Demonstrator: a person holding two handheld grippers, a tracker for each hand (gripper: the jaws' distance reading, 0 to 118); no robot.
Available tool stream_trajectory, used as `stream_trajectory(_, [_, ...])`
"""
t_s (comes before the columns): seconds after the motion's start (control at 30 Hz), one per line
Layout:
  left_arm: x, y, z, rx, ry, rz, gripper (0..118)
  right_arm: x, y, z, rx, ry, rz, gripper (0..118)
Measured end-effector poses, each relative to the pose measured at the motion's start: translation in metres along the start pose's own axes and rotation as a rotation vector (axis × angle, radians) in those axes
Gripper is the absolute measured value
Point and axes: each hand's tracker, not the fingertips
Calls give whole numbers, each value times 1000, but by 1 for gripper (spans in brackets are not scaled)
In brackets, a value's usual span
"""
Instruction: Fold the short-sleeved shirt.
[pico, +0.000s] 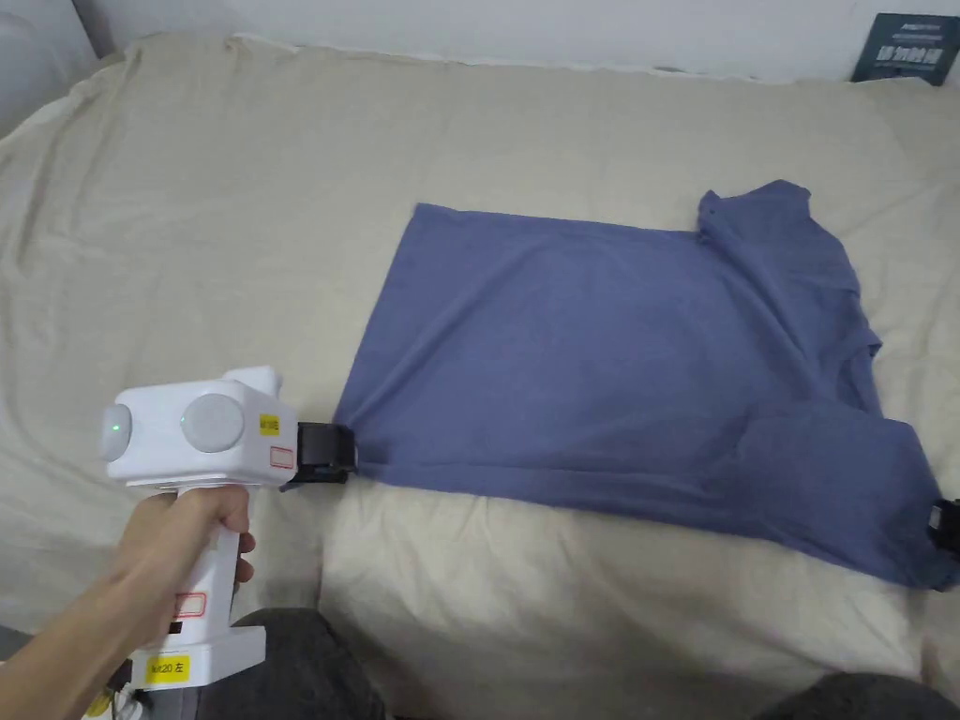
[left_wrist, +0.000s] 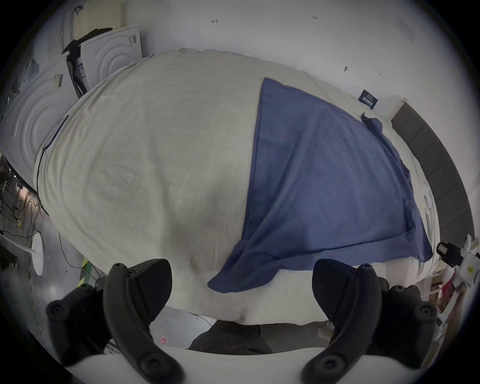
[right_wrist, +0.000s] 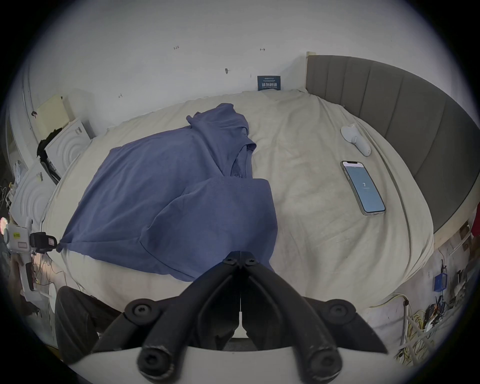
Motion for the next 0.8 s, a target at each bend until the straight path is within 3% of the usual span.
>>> stream_trajectory(0.07, [19, -2, 6, -27, -14, 1, 104, 2, -1, 0, 3, -2, 5, 0])
stream_trajectory(0.1, [22, -3, 10, -8, -18, 0, 88, 2, 0, 0, 4, -7, 6, 0])
stream_trajectory(0.13, [20, -2, 7, -10, -35, 3, 37, 4, 2, -1, 3, -9, 6, 0])
stream_trajectory(0.17, [14, 2, 0, -5, -44, 7, 0, 5, 3, -1, 1, -11, 6, 0])
stream_trajectory(0.2, [12, 4, -5, -54, -156, 70, 0, 9, 1, -3, 1, -12, -1, 0])
stream_trajectory(0.3, [28, -1, 1, -34, -77, -42, 0, 14, 5, -7, -4, -12, -11, 0])
stream_trajectory(0.37, [29, 0, 4, -29, -92, -27, 0, 18, 4, -9, 1, -25, -5, 3])
stream_trajectory(0.4, [28, 1, 5, -25, -106, -12, 0, 20, 5, -11, -6, -23, -5, 25])
stream_trajectory(0.43, [24, 2, 6, -13, -108, 10, 0, 22, 6, -18, -56, -10, -11, 81])
stream_trajectory(0.47, [23, 3, 8, -4, -105, 14, 0, 26, 5, -27, -102, 10, -2, 114])
stream_trajectory(0.5, [22, 4, 10, 7, -101, 17, 0, 25, 1, -35, -141, 43, 26, 118])
stream_trajectory(0.57, [20, 6, 10, 7, -96, 18, 0, 18, -1, -45, -161, -7, 101, 118])
stream_trajectory(0.67, [19, 4, 13, 0, -91, 18, 0, 18, -9, -64, -245, 19, 87, 116])
stream_trajectory(0.7, [19, 5, 12, 0, -86, 13, 0, 19, -10, -68, -257, 23, 87, 103])
stream_trajectory(0.73, [20, 4, 12, -4, -85, 9, 0, 21, -16, -65, -238, 22, 84, 51])
stream_trajectory(0.77, [20, 2, 12, -6, -84, 6, 0, 23, -16, -67, -238, 19, 86, 11])
stream_trajectory(0.8, [20, -1, 11, -22, -84, 8, 0, 25, -16, -71, -249, 15, 77, 8])
